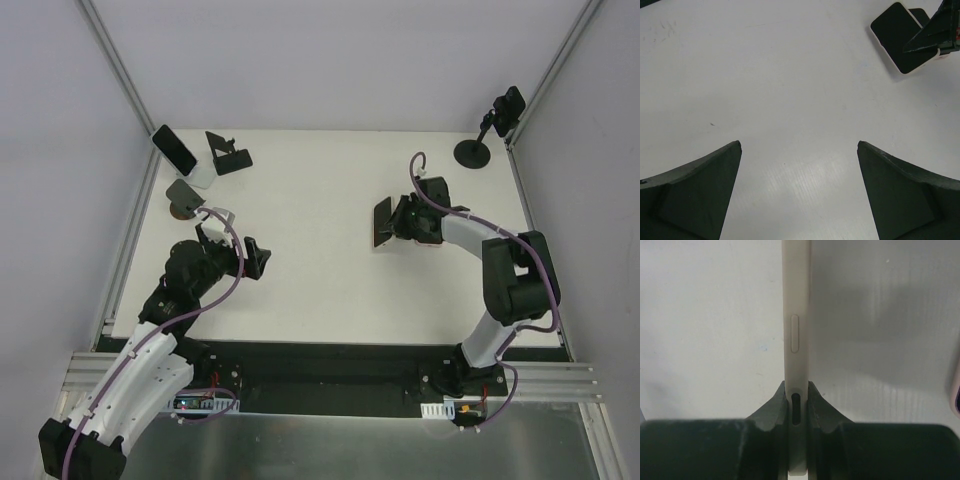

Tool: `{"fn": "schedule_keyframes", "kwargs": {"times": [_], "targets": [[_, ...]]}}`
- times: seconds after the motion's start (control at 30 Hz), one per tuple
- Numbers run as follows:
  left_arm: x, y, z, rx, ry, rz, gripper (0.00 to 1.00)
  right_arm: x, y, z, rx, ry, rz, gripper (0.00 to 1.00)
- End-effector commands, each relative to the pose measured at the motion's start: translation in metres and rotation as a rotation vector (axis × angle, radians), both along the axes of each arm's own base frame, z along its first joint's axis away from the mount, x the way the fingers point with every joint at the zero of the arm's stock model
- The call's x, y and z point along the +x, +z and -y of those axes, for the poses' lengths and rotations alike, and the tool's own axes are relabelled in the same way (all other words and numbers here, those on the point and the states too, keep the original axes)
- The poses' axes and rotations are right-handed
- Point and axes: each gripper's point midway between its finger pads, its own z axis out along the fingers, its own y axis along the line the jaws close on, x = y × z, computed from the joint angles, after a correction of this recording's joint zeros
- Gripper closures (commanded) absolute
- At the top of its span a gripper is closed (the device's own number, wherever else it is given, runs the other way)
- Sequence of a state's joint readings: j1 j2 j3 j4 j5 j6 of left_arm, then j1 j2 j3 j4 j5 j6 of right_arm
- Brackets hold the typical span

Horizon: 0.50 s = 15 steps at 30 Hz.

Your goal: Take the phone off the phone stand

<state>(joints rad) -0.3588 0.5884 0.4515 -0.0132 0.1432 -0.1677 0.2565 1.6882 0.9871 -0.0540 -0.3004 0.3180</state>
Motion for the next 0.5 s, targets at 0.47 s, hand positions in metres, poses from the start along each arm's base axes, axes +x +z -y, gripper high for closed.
{"fn": "schedule_keyframes", "kwargs": {"times": [0.47], "targets": [[0.009, 0.01, 0.002, 0.011, -0.008, 0.036, 0.01, 0.023, -0.028, 0.014, 0.018, 0.038, 0.03, 0.91]]}}
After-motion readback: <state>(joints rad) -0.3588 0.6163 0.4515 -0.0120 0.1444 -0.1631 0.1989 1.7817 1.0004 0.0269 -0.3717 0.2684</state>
